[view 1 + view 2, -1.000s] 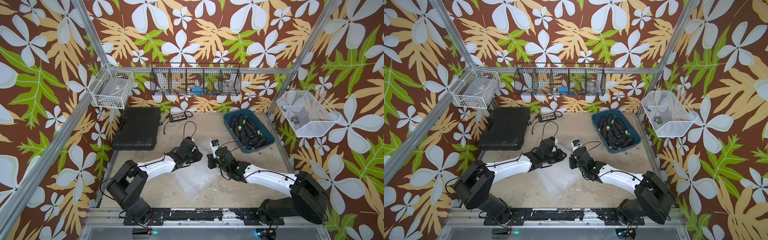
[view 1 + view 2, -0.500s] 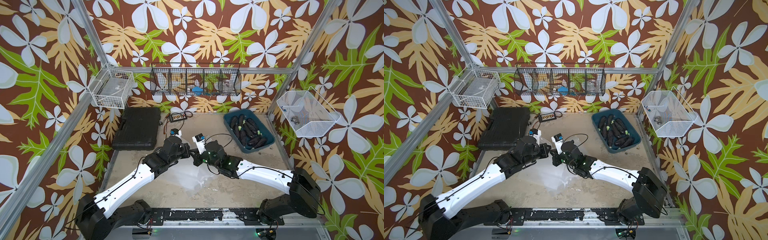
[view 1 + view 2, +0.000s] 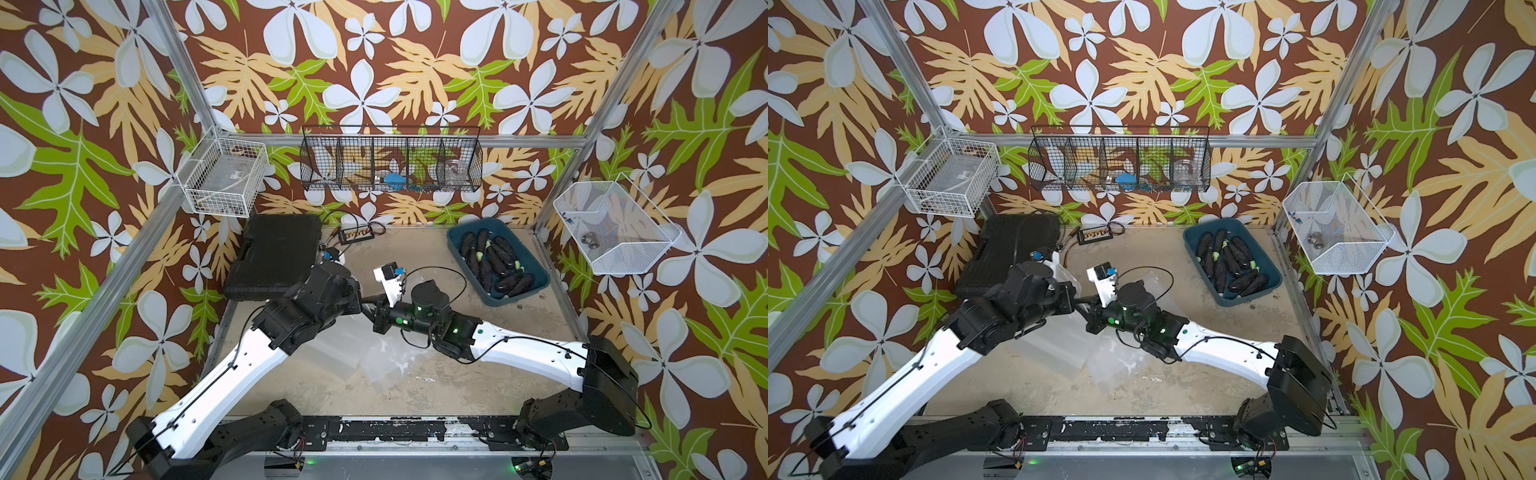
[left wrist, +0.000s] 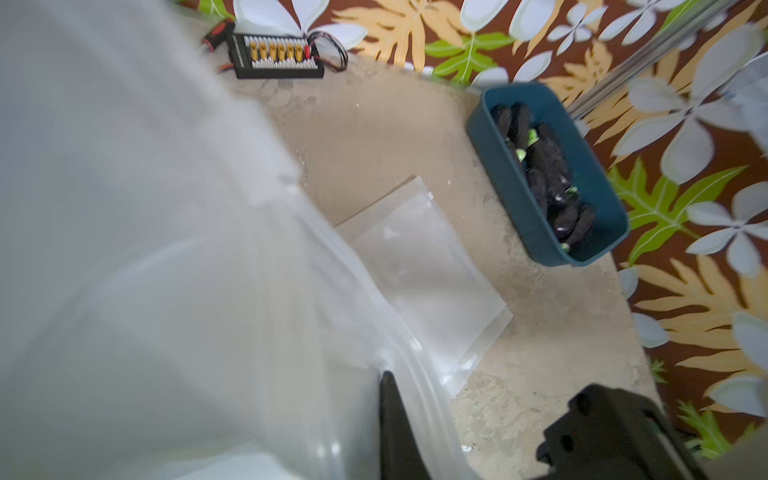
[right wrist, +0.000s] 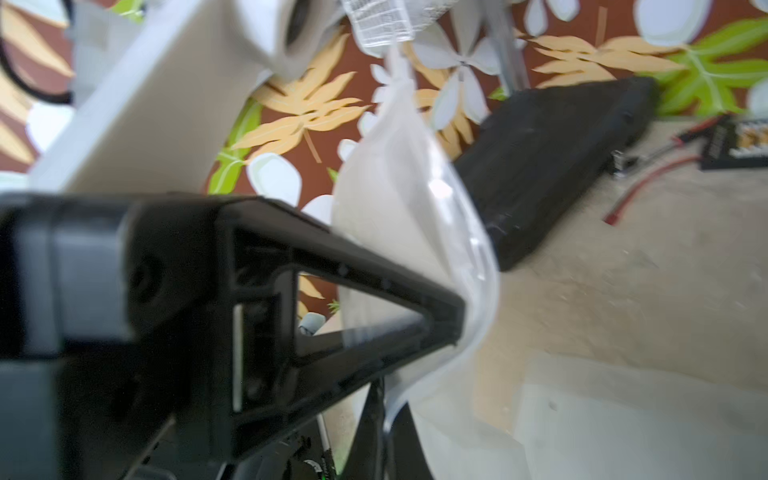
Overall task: Place the eggplant in a zip-top bag and seal the zipper
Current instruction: Open the zipper food storage bag.
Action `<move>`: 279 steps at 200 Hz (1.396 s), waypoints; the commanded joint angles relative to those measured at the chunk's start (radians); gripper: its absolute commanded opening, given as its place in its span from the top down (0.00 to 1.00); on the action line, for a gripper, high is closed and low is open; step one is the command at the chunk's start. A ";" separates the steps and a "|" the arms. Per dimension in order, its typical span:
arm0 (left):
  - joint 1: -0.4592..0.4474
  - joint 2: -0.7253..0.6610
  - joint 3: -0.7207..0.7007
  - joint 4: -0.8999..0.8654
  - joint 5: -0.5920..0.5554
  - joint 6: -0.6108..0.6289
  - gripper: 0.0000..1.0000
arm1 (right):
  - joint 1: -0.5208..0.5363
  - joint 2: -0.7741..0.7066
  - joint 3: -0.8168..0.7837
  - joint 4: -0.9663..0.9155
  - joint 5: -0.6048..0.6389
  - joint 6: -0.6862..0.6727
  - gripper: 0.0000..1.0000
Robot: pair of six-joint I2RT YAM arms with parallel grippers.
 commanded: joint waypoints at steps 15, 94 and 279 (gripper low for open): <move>-0.001 0.204 -0.021 0.097 0.135 0.052 1.00 | -0.136 -0.023 -0.162 0.060 0.017 0.117 0.99; -0.105 0.718 0.346 0.140 0.240 0.140 1.00 | -0.337 -0.138 -0.419 -0.034 0.071 0.142 0.99; -0.112 1.013 0.544 0.097 0.315 0.219 0.94 | -0.571 -0.148 -0.213 -0.366 -0.082 -0.091 0.43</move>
